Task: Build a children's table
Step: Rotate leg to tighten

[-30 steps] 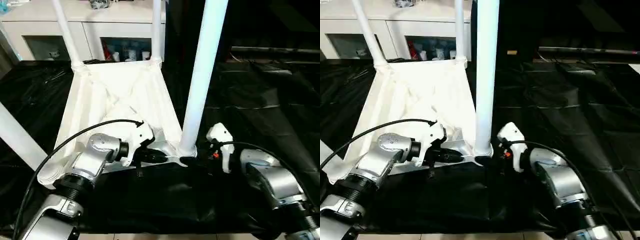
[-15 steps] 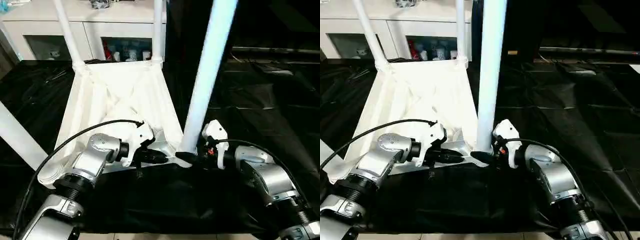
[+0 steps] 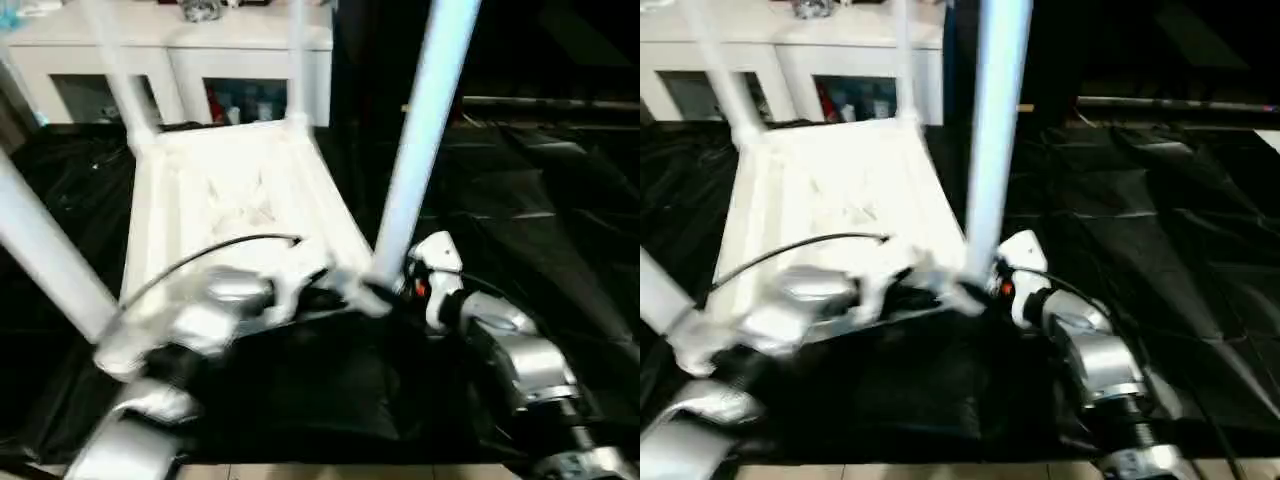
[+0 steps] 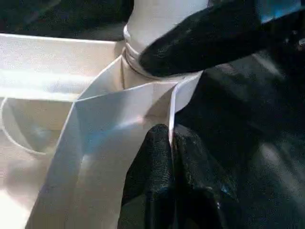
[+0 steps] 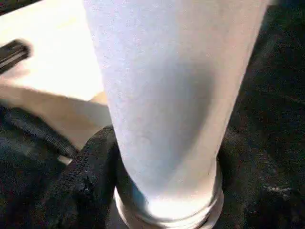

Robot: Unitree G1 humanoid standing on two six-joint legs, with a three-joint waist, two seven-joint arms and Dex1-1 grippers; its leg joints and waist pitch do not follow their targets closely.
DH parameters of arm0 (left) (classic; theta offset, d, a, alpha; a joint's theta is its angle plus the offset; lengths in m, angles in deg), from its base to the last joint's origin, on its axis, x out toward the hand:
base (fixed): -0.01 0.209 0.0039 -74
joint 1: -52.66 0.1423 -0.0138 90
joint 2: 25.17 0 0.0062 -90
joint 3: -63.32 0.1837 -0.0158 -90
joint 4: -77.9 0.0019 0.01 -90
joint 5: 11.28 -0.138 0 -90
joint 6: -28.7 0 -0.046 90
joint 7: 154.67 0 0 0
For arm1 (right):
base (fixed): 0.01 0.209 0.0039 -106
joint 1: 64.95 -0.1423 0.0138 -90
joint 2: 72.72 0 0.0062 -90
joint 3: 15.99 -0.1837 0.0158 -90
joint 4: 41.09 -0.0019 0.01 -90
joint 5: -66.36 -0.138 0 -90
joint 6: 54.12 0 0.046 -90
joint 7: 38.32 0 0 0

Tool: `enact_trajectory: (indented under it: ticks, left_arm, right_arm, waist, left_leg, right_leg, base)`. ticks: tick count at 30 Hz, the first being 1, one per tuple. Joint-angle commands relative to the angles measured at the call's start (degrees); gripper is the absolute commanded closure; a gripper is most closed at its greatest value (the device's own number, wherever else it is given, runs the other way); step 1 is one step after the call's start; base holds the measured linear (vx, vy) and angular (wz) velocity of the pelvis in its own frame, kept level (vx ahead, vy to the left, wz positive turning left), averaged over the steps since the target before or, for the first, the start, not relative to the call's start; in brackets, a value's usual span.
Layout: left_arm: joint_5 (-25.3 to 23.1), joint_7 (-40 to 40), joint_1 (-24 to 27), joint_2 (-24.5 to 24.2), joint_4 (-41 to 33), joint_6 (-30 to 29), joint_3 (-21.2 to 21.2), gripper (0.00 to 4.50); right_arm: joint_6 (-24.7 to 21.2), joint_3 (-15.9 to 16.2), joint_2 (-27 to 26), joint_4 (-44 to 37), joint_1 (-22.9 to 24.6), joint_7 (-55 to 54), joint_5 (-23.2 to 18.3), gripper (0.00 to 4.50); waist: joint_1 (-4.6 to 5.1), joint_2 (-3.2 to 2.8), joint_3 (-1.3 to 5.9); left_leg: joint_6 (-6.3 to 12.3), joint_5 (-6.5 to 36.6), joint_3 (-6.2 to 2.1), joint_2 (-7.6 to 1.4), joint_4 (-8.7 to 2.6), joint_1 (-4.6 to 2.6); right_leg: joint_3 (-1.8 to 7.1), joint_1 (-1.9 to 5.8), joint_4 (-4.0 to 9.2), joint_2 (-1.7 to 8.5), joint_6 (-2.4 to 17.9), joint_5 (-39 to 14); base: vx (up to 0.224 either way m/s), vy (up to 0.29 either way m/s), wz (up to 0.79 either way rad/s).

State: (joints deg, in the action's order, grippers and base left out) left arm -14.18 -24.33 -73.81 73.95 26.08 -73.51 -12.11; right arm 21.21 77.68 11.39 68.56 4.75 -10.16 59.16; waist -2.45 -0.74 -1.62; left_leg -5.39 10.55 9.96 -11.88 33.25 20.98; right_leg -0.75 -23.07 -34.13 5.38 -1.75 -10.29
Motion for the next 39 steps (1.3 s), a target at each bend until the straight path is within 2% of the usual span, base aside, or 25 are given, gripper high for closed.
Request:
enact_trajectory:
  ticks: [1, 2, 4, 6, 8, 9, 10, 12, 14, 15, 17, 18, 19, 20, 21, 22, 24, 27, 28, 29, 31, 34, 39]
  left_arm:
    - [1.0, 9.6, -0.9, 3.8, 3.1, -0.1, -2.6, 4.5]
    - [1.0, 9.6, -0.9, 3.8, 3.1, -0.1, -2.6, 4.5]
    - [-0.1, 12.5, -2.2, 7.0, 4.7, 0.9, -1.5, 4.5]
    - [-0.5, 12.6, -2.5, 8.0, 5.2, 1.3, -1.2, 4.5]
    - [-0.8, 12.6, -2.7, 8.1, 5.6, 1.7, -1.1, 4.5]
    - [-1.0, 12.2, -2.8, 7.9, 5.9, 2.2, -0.9, 4.5]
    - [-0.6, 11.2, -2.7, 7.4, 5.5, 2.1, -1.0, 4.5]
    - [0.2, 8.5, -2.2, 6.1, 4.3, 1.9, -1.3, 4.5]
    - [0.2, 8.5, -2.2, 6.1, 4.3, 1.9, -1.3, 4.5]
    - [0.2, 8.5, -2.2, 6.1, 4.3, 1.9, -1.3, 4.5]
    - [0.7, 6.2, -1.9, 4.7, 3.6, 1.9, -1.5, 4.5]
    - [1.4, 1.7, -0.8, 2.0, 2.0, 2.2, -1.1, 4.5]
    - [1.5, 0.9, -0.6, 1.5, 1.7, 2.2, -1.0, 4.5]
    - [1.8, -2.4, 0.1, -0.4, 0.5, 2.4, -0.7, 4.5]
    - [2.1, -5.0, 0.8, -2.2, -0.4, 2.5, -0.5, 4.5]
    - [2.3, -6.2, 1.1, -2.9, -0.9, 2.4, -0.4, 4.5]
    - [3.2, -10.4, 2.0, -5.4, -2.6, 2.1, -0.2, 4.5]
    - [4.6, -15.1, 3.3, -7.8, -5.2, 1.6, 0.1, 4.5]
    - [5.2, -16.8, 3.9, -8.7, -6.4, 1.1, 0.2, 4.5]
    - [6.0, -18.6, 4.6, -9.7, -8.0, 0.2, 0.3, 4.5]
    - [7.2, -21.4, 5.6, -11.1, -10.3, -1.1, 0.6, 4.5]
    - [7.4, -22.0, 5.9, -11.5, -10.9, -1.4, 0.8, 4.5]
    - [7.2, -21.5, 5.9, -11.1, -11.0, -1.1, 0.8, 4.5]
  right_arm:
    - [-1.9, 2.1, -3.0, 1.8, 0.5, -3.8, 1.0, 1.87]
    - [-1.9, 2.1, -3.0, 1.8, 0.5, -3.8, 1.0, 1.87]
    - [-3.2, 0.0, -7.7, 3.9, -1.8, -11.3, 0.9, 1.87]
    - [-2.8, 0.1, -9.0, 4.3, -2.6, -11.9, 1.2, 1.87]
    - [-2.3, 0.9, -9.1, 4.2, -2.9, -11.5, 1.9, 1.87]
    - [-1.9, 1.3, -9.0, 4.2, -3.1, -11.1, 2.1, 1.87]
    - [-1.5, 1.3, -8.6, 3.7, -2.9, -9.8, 1.6, 1.87]
    - [-1.1, 1.7, -7.6, 1.8, -2.3, -5.4, 0.0, 1.87]
    - [-1.1, 1.7, -7.6, 1.8, -2.3, -5.4, 0.0, 1.87]
    - [-1.1, 1.7, -7.6, 1.8, -2.3, -5.4, 0.0, 1.52]
    - [-1.6, 1.9, -6.2, 0.0, -2.0, -2.1, -1.0, 1.17]
    - [-3.2, 2.2, -2.8, -2.1, -1.8, 3.3, -2.4, 1.17]
    - [-3.4, 2.3, -2.2, -2.4, -1.8, 4.3, -2.6, 1.08]
    - [-4.5, 2.6, 0.4, -3.6, -1.7, 8.1, -3.4, 0.96]
    - [-5.5, 3.2, 2.8, -4.7, -1.5, 11.8, -4.1, 0.96]
    - [-6.0, 3.4, 3.8, -5.2, -1.4, 13.3, -4.4, 0.75]
    - [-7.6, 4.4, 7.0, -7.3, -0.8, 18.3, -5.4, 0.58]
    - [-7.4, 6.1, 10.2, -9.1, 0.0, 22.3, -4.8, 0.36]
    - [-7.1, 6.8, 11.2, -9.6, 0.3, 23.7, -4.4, 0.36]
    - [-6.3, 7.7, 12.5, -10.1, 0.7, 25.2, -3.7, 0.36]
    - [-5.3, 9.0, 14.0, -10.7, 1.2, 27.3, -3.1, 0.36]
    - [-4.7, 9.8, 14.1, -10.3, 1.0, 27.4, -2.4, 0.36]
    - [-2.2, 9.8, 12.2, -7.7, 0.0, 24.5, -0.9, 0.36]
  waist:
    - [0.07, 1.35, 2.73]
    - [-0.01, 1.39, 2.81]
    - [0.11, 1.2, 2.85]
    - [0.13, 1.16, 2.94]
    - [0.07, 1.24, 2.97]
    - [-0.04, 0.88, 3.01]
    - [0.03, 1.09, 2.96]
    - [0.03, 1.09, 2.9]
    - [0.06, 1.03, 2.85]
    - [0.11, 1.04, 2.86]
    - [0.07, 1.09, 2.82]
    - [-0.07, 1.4, 2.81]
    - [-0.1, 1.4, 2.82]
    - [0.14, 1.28, 2.77]
    - [-0.09, 1.25, 2.81]
    - [0.28, 1.3, 2.74]
    - [0.12, 1.29, 2.73]
    - [0.24, 1.14, 2.69]
    - [0.29, 1.39, 2.69]
    - [0.13, 1.22, 2.76]
    - [0.17, 1.16, 2.75]
    - [0.2, 1.38, 2.88]
    - [0.16, 1.48, 2.75]
  left_leg:
    - [1.42, 12.2, 0.58, 0.06, -3.88, -0.18]
    - [1.45, 12.0, 0.54, 0.05, -3.89, -0.13]
    - [1.55, 11.1, 0.53, 0.16, -3.9, 0.06]
    - [1.48, 10.7, 0.47, 0.13, -3.86, 0.03]
    - [1.9, 10.3, 0.52, 0.14, -3.79, 0.08]
    - [2.49, 9.5, 0.53, 0.16, -3.75, 0.08]
    - [2.67, 9.8, 0.59, 0.18, -3.76, 0.12]
    - [2.77, 10.9, 0.55, 0.15, -3.86, 0.12]
    - [2.69, 11.6, 0.54, 0.05, -3.9, 0.08]
    - [2.58, 11.5, 0.53, 0.04, -3.93, 0.07]
    - [2.56, 11.7, 0.51, 0.06, -3.98, 0.07]
    - [3.06, 12.0, 0.48, 0.03, -3.97, 0.16]
    - [3.84, 11.6, 0.47, -0.12, -3.93, 0.24]
    - [3.85, 11.4, 0.38, -0.08, -4.04, 0.42]
    - [3.79, 11.4, 0.28, -0.14, -4.0, 0.19]
    - [4.16, 11.6, 0.49, -0.2, -3.94, 0.29]
    - [3.94, 11.9, 0.47, -0.28, -3.94, 0.14]
    - [3.6, 12.1, 0.5, -0.47, -4.03, 0.06]
    - [3.61, 12.0, 0.54, -0.46, -4.02, 0.04]
    - [3.43, 11.7, 0.51, -0.57, -3.96, -0.12]
    - [3.74, 10.7, 0.61, -0.61, -3.89, -0.1]
    - [4.61, 8.5, 0.72, -0.43, -3.6, -0.01]
    - [4.24, 9.2, 0.76, -0.39, -3.62, -0.07]
  right_leg:
    - [0.59, 2.2, 4.44, 0.99, 10.0, -16.6]
    - [0.57, 2.3, 4.39, 1.02, 9.9, -16.3]
    - [0.6, 2.29, 4.31, 0.97, 9.8, -14.6]
    - [0.54, 2.37, 4.26, 0.96, 9.9, -13.3]
    - [0.56, 2.46, 4.2, 0.94, 10.0, -11.9]
    - [0.56, 2.52, 4.05, 0.95, 10.4, -10.0]
    - [0.53, 2.57, 4.12, 0.93, 10.6, -9.9]
    - [0.48, 2.61, 4.24, 1.0, 10.5, -11.5]
    - [0.54, 2.48, 4.35, 1.04, 10.5, -12.3]
    - [0.53, 2.48, 4.32, 0.98, 10.6, -12.2]
    - [0.48, 2.56, 4.35, 0.98, 10.6, -12.4]
    - [0.47, 2.72, 4.28, 1.06, 10.5, -12.8]
    - [0.51, 2.83, 4.18, 1.06, 10.8, -11.7]
    - [0.44, 2.85, 4.13, 1.08, 11.0, -11.6]
    - [0.38, 2.94, 4.14, 1.02, 11.0, -11.5]
    - [0.55, 2.69, 4.09, 1.01, 11.4, -11.1]
    - [0.57, 2.7, 4.06, 1.08, 11.7, -11.8]
    - [0.57, 2.42, 3.91, 1.05, 12.6, -11.2]
    - [0.56, 2.4, 3.92, 1.06, 12.7, -11.1]
    - [0.58, 2.41, 3.65, 1.09, 13.2, -10.0]
    - [0.62, 2.43, 3.44, 1.05, 14.1, -7.5]
    - [0.58, 2.55, 3.0, 0.96, 15.2, -3.5]
    - [0.63, 2.51, 3.23, 1.06, 14.8, -6.2]
  base:
    - [0.0, 0.0, 0.0]
    - [0.0, 0.0, 0.0]
    - [0.0, 0.0, 0.0]
    - [0.0, 0.0, 0.0]
    - [0.0, 0.0, 0.0]
    - [0.0, 0.0, 0.0]
    - [0.0, 0.0, 0.0]
    - [0.0, 0.0, 0.0]
    - [0.0, 0.0, 0.0]
    - [0.0, 0.0, 0.0]
    - [0.0, 0.0, 0.0]
    - [0.0, 0.0, 0.0]
    - [0.0, 0.0, 0.0]
    - [0.0, 0.0, 0.0]
    - [0.0, 0.0, 0.0]
    - [0.0, 0.0, 0.0]
    - [0.0, 0.0, 0.0]
    - [0.0, 0.0, 0.0]
    - [0.0, 0.0, 0.0]
    - [0.0, 0.0, 0.0]
    - [0.0, 0.0, 0.0]
    - [0.0, 0.0, 0.0]
    - [0.0, 0.0, 0.0]
